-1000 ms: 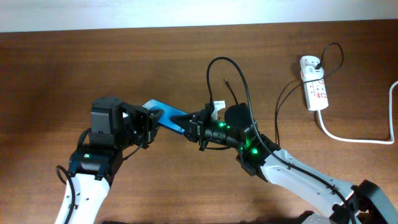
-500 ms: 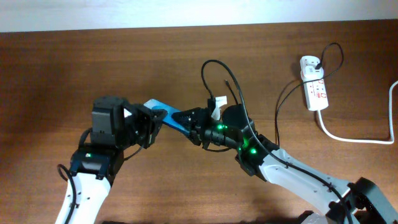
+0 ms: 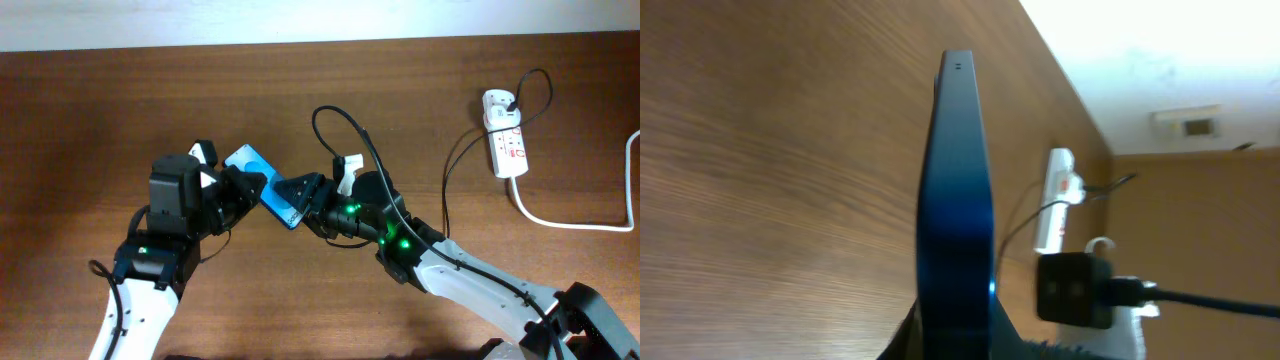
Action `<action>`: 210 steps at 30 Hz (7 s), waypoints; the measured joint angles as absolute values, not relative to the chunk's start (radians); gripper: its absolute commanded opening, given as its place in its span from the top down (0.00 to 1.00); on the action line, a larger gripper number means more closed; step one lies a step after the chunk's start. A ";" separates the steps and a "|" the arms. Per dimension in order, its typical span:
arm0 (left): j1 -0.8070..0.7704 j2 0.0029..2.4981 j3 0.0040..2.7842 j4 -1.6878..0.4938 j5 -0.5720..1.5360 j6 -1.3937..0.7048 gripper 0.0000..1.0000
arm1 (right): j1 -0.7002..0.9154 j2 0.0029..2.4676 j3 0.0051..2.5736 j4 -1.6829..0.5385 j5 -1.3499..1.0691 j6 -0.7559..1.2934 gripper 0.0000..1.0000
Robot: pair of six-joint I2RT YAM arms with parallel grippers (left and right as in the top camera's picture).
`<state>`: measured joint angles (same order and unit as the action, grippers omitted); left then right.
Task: Plug charger to phone and switch on socket
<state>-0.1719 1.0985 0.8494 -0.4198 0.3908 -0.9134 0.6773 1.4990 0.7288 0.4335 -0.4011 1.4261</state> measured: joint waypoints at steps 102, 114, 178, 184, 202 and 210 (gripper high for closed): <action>-0.171 0.776 0.849 -0.812 0.252 -0.579 1.00 | 0.361 2.114 1.192 0.101 0.163 0.141 0.84; -0.171 0.776 0.849 -0.813 0.252 -0.579 1.00 | 0.339 2.088 1.234 -0.058 0.139 0.154 0.96; 0.011 1.047 0.849 -0.728 0.429 -1.232 1.00 | 1.084 1.350 1.199 -0.814 0.300 -0.222 0.96; 0.011 1.072 0.849 -0.730 0.457 -1.235 1.00 | 1.116 1.352 1.199 -0.810 0.308 -0.231 0.96; 0.011 1.072 0.849 -0.745 0.472 -1.235 1.00 | 1.116 1.465 1.193 -0.713 0.399 -0.255 0.96; 0.011 1.072 0.849 -0.745 0.473 -1.235 1.00 | 1.116 1.465 1.193 -0.698 0.406 -0.262 0.96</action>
